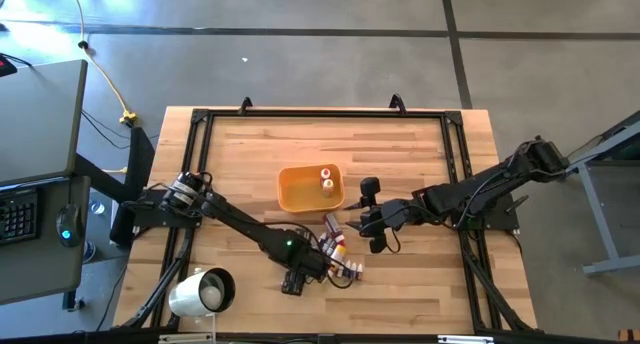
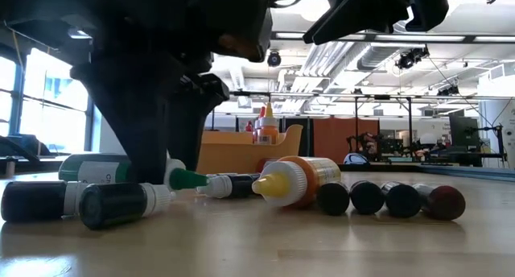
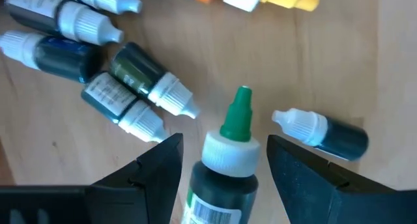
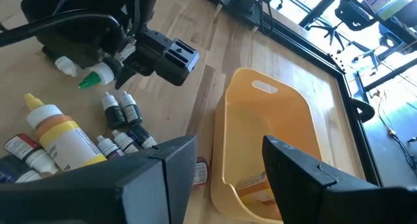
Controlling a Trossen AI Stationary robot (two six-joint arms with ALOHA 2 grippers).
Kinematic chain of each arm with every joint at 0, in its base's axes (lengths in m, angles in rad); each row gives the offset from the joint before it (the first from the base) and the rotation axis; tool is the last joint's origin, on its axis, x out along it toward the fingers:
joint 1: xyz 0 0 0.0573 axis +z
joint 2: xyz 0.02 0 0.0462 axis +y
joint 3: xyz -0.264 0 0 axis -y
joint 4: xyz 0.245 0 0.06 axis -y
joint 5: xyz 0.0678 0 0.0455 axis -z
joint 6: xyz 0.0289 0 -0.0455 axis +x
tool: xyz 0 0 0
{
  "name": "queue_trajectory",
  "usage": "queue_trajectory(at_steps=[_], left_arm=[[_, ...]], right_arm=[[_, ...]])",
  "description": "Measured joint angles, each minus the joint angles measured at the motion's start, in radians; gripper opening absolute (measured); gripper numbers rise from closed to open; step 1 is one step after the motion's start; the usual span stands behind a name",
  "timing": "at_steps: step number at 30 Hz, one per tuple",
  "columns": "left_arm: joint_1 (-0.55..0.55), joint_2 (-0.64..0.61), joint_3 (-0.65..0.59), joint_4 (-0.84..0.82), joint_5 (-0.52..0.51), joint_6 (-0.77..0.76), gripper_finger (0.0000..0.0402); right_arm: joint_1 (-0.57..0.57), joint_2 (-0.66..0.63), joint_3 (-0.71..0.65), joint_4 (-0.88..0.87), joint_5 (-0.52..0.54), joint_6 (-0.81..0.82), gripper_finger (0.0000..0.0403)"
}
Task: Pick & Place food coloring
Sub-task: Put the large green food coloring bottle into the yellow bin
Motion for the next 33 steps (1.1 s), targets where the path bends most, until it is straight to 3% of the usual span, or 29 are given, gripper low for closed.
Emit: queue_trajectory(at_steps=[33], left_arm=[[0.0,0.037,0.001,0.004,-0.004,0.015,0.0218]], right_arm=[[0.0,0.0,0.0,0.0,0.0,0.0,0.017]])
